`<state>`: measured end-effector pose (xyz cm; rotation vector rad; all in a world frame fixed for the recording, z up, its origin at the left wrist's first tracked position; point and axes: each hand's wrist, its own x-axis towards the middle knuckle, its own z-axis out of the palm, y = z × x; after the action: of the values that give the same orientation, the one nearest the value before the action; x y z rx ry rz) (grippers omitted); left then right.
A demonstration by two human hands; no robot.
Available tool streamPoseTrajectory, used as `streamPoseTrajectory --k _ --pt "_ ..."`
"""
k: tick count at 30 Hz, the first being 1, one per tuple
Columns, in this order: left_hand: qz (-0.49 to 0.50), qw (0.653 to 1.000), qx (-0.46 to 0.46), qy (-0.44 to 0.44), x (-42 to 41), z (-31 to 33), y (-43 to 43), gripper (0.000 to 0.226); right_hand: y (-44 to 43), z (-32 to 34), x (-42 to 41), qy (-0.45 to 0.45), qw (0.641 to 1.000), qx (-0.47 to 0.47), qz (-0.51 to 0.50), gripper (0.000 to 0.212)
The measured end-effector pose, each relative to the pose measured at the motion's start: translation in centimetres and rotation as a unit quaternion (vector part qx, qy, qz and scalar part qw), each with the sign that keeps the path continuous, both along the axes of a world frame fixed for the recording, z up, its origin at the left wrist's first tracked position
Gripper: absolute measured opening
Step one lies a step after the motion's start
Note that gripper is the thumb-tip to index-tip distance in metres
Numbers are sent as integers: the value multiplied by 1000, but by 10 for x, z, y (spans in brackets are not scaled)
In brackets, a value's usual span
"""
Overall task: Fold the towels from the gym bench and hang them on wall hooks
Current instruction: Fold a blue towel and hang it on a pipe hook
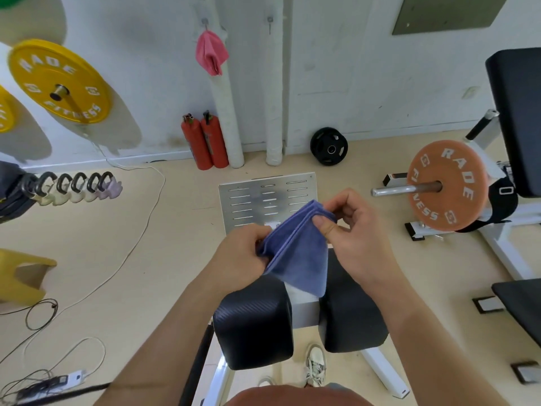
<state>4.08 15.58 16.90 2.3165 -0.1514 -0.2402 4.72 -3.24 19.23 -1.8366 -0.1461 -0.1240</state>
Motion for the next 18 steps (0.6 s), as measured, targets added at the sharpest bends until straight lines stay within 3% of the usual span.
streamPoseTrajectory --k 2,5,10,13,18 --pt "26 998 -39 51 1 -2 8 35 -6 -2 3 -8 1000 -17 -14 23" --pt "96 974 -191 77 8 9 17 41 -13 -13 7 21 998 -31 -54 26" --pt "87 939 -323 81 13 16 21 55 -18 -16 15 153 985 74 21 39" --pt "34 959 -273 63 11 18 23 56 -21 -12 21 233 967 59 78 35" --pt "12 998 -64 10 17 21 29 32 -23 -18 27 280 933 203 101 21"
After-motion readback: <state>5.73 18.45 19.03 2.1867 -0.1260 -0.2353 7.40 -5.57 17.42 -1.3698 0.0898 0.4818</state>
